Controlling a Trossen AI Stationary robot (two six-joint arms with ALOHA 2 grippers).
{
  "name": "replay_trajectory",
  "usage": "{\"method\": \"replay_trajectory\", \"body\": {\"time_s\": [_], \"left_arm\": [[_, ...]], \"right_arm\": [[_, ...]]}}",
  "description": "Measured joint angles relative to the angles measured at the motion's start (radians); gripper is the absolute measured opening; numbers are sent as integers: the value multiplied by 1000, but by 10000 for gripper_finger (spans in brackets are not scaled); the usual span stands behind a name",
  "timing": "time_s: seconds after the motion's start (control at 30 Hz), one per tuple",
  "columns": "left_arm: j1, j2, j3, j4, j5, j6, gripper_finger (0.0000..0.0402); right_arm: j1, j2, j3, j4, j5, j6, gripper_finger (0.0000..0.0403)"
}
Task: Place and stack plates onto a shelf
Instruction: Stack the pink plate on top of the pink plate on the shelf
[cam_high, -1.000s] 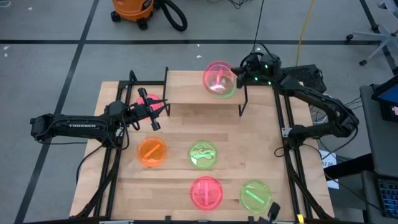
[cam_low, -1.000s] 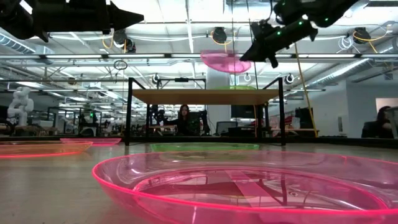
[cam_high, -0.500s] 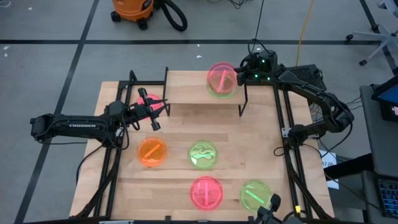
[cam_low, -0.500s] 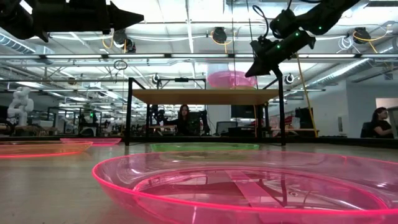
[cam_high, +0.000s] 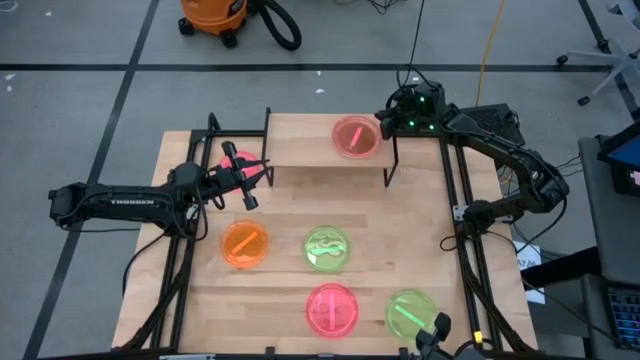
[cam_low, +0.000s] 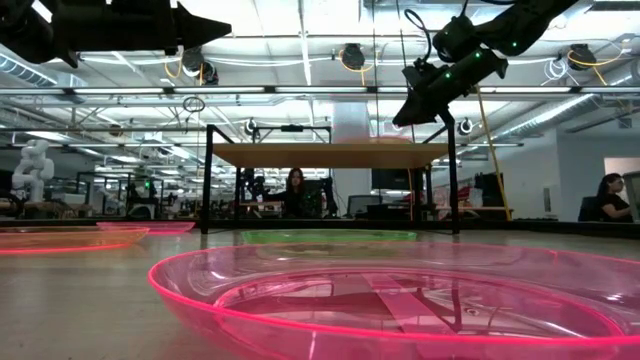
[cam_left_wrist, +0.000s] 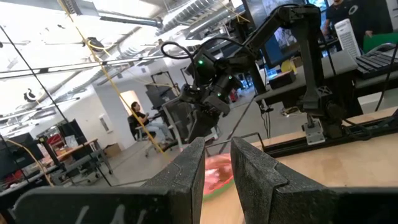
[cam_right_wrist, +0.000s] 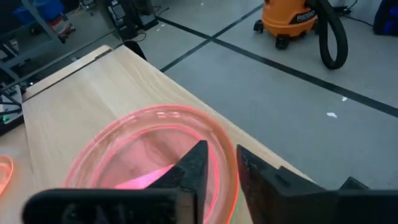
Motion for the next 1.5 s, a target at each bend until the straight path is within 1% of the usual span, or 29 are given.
{"method": "replay_trajectory", "body": {"time_s": [0.17,0.23,0.37,0.43,0.57,0.67,0.83,0.93,1.07,1.13,1.17,1.23,1.37,1.43,1.5], "left_arm": [[0,0,0,0,0,3,85],[0,0,0,0,0,3,85],[0,0,0,0,0,3,85],[0,0,0,0,0,3,85],[0,0,0,0,0,3,85],[0,0,0,0,0,3,85],[0,0,0,0,0,3,85],[0,0,0,-1,0,3,85],[0,0,0,-1,0,-1,85],[0,0,0,-7,0,-65,85],[0,0,0,-14,-13,-109,85],[0,0,0,-46,-88,-164,85],[-10,0,2,-176,-264,-140,85],[-29,0,34,-290,-318,-125,85],[-51,0,87,-438,-356,-133,85]], "right_arm": [[0,-11,-1,40,-3,-27,107],[1,-34,-1,59,-34,-46,114],[16,-99,-1,75,-136,-56,118],[38,-137,-2,73,-160,-68,118],[111,-220,-27,78,-162,-104,118],[173,-279,-94,100,-161,-130,118],[255,-381,-269,205,-160,-125,118],[288,-441,-386,299,-159,-136,118],[313,-517,-524,477,-159,-116,119],[319,-549,-575,554,-159,-100,119],[321,-565,-597,590,-159,-92,119],[322,-591,-629,648,-158,-73,119],[322,-635,-665,698,-158,-42,119],[322,-654,-671,693,-158,-29,119],[322,-667,-673,681,-160,-20,119]]}}
